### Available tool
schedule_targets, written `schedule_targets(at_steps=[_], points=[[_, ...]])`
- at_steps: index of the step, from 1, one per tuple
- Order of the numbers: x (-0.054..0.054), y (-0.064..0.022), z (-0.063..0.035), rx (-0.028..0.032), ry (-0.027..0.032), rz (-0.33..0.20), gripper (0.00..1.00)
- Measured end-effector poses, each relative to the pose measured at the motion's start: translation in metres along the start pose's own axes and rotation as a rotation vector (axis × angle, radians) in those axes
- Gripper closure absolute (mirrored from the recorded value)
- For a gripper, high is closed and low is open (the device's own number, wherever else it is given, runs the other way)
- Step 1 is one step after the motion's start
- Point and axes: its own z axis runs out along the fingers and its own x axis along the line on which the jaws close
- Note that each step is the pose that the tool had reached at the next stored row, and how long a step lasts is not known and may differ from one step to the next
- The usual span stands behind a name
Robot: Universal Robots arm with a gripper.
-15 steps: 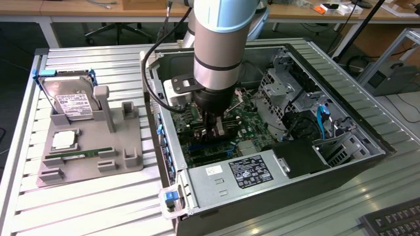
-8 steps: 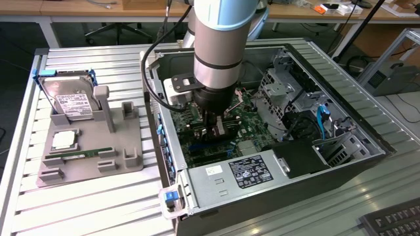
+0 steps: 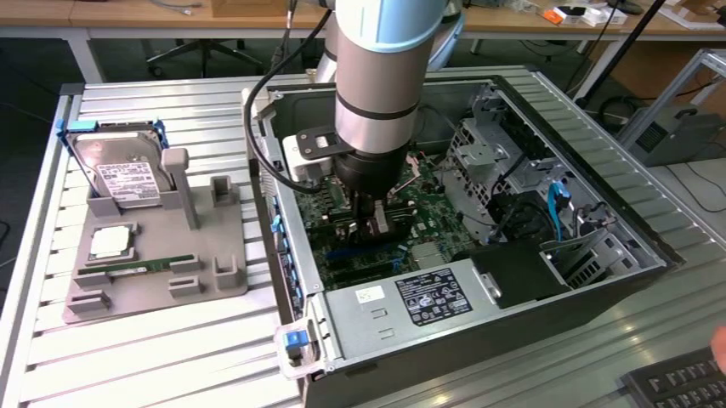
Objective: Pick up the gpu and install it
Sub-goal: 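Insert the gpu into the slot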
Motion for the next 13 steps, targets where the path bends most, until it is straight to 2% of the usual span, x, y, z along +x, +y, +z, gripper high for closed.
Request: schedule_targets(at_steps=[13], points=[[-0.0004,0.0000,0.0003,0.0002,0.0009,0.008,0.73]])
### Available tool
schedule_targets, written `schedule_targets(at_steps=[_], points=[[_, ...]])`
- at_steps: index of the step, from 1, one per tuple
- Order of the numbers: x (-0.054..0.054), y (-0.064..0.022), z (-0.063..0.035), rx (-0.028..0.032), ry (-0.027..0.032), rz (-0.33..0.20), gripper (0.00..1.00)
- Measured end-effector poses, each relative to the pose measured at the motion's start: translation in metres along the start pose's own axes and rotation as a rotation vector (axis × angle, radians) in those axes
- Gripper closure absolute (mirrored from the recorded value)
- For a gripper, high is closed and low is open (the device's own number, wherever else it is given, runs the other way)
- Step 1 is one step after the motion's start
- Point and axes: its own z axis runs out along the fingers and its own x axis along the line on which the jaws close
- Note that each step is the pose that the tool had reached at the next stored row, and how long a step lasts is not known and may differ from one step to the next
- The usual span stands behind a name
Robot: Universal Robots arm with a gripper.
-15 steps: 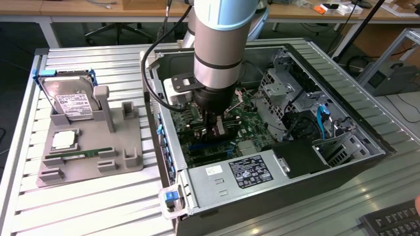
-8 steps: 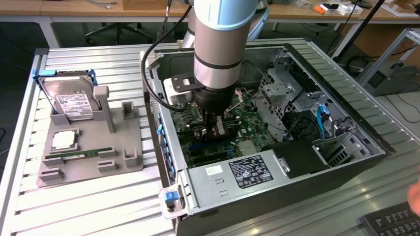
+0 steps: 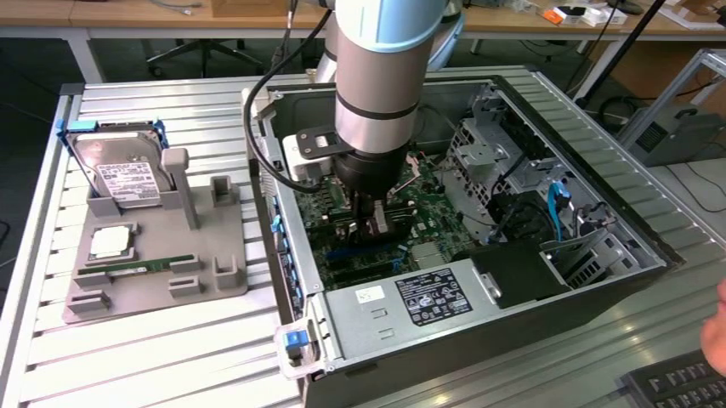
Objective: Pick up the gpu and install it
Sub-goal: 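Insert the gpu into the slot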
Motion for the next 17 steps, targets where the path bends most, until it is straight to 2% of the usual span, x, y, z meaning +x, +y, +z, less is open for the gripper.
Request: schedule_targets(at_steps=[6,12,17], points=[[-0.0010,0.0002,0.0016,0.0000,0.0001,-0.001,0.73],[-0.0020,0.0003,0.0033,0.0001,0.0066,-0.002,0.73],[-0.0019,0.0005,0.0033,0.0002,0.0073,-0.002,0.73]])
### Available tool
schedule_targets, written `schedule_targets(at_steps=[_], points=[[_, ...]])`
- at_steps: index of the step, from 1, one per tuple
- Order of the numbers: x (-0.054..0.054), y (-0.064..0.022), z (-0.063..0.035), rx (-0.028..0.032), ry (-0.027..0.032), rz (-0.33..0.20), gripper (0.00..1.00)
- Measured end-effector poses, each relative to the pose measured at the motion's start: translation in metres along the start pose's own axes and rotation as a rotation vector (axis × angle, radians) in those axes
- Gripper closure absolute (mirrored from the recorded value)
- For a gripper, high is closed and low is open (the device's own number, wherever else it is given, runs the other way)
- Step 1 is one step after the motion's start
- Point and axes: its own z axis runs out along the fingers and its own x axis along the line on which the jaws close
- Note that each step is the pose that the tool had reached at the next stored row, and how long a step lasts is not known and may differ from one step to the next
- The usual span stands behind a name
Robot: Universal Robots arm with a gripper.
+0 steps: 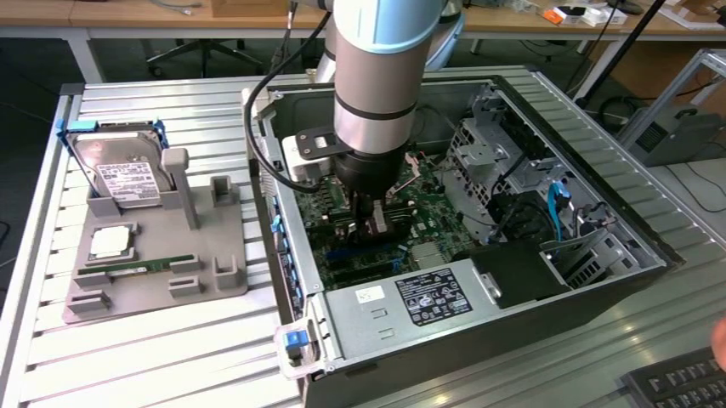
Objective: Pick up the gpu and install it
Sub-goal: 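Insert the gpu into the slot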
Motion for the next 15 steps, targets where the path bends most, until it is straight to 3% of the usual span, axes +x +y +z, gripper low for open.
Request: schedule_targets(at_steps=[4,15], points=[[0.0000,-0.0001,-0.0011,-0.0002,0.0024,0.000,0.73],[0.0000,-0.0002,-0.0021,0.0001,0.0022,-0.002,0.73]])
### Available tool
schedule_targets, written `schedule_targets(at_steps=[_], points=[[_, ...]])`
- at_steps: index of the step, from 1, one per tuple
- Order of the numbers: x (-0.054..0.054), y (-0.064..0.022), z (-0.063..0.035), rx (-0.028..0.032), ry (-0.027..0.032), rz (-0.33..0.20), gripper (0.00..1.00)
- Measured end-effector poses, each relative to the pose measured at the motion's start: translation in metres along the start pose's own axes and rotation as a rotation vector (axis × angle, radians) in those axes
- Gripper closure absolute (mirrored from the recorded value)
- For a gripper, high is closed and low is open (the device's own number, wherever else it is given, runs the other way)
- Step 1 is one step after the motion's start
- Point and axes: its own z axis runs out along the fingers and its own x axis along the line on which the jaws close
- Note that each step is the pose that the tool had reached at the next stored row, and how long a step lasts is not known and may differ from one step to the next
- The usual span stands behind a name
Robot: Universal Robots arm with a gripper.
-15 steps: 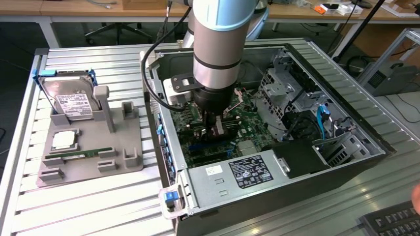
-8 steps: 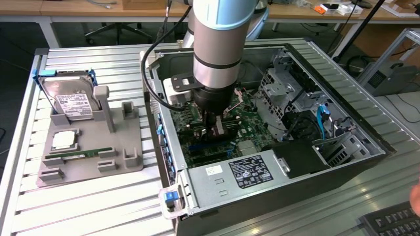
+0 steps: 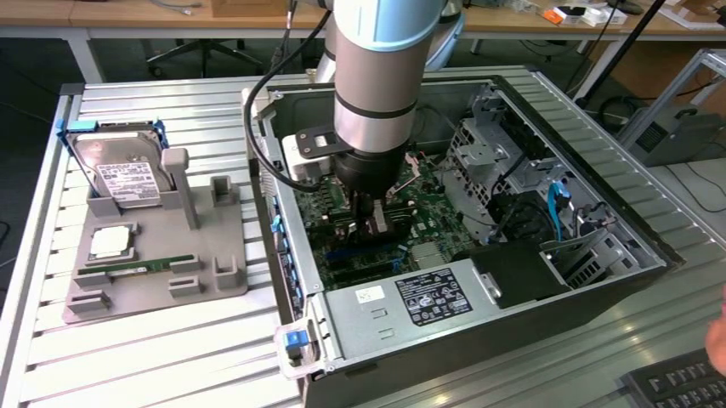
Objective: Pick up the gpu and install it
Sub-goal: 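Insert the gpu into the slot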
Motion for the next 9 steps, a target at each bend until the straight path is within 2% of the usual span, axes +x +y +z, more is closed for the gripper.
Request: schedule_targets(at_steps=[9], points=[[0.0000,0.0000,-0.0001,-0.0001,-0.0005,-0.007,0.73]])
